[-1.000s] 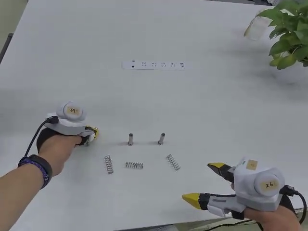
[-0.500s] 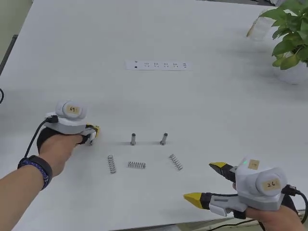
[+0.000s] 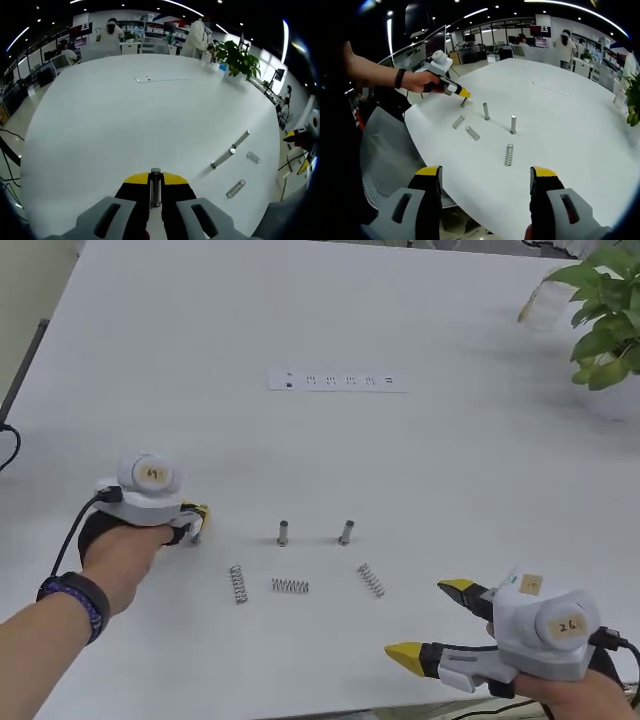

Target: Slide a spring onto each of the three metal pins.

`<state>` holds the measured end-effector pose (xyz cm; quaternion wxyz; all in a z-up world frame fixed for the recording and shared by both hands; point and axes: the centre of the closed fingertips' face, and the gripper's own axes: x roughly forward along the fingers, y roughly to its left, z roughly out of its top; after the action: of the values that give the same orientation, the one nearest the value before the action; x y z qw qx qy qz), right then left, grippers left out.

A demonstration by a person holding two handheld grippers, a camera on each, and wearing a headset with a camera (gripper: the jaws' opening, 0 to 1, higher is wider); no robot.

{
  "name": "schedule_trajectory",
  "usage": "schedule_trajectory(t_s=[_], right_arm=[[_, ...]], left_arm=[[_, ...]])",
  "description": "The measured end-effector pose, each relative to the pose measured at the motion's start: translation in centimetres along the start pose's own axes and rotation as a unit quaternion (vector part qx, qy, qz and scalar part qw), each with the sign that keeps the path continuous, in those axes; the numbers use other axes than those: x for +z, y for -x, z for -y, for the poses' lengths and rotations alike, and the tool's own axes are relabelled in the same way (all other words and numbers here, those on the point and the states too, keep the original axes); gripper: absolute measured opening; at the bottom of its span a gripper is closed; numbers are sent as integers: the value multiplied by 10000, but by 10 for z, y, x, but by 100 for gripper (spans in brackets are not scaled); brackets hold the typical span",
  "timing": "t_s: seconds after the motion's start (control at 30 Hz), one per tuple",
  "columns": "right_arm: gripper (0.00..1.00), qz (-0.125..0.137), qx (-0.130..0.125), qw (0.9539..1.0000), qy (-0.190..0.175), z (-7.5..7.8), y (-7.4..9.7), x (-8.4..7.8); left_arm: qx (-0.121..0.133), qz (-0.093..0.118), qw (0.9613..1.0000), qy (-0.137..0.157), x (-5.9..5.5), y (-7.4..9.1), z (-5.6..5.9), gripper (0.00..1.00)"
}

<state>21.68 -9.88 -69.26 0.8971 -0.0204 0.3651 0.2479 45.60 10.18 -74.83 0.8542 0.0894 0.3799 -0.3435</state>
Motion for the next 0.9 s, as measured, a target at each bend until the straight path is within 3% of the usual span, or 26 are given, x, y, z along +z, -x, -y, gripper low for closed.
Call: schedule_trajectory(t_s=[0.9], right_arm=[[70,26,6,10000,-24,-1,1,-6]], left_arm=[[5,-10,9999,-159,-4,16,1,0]])
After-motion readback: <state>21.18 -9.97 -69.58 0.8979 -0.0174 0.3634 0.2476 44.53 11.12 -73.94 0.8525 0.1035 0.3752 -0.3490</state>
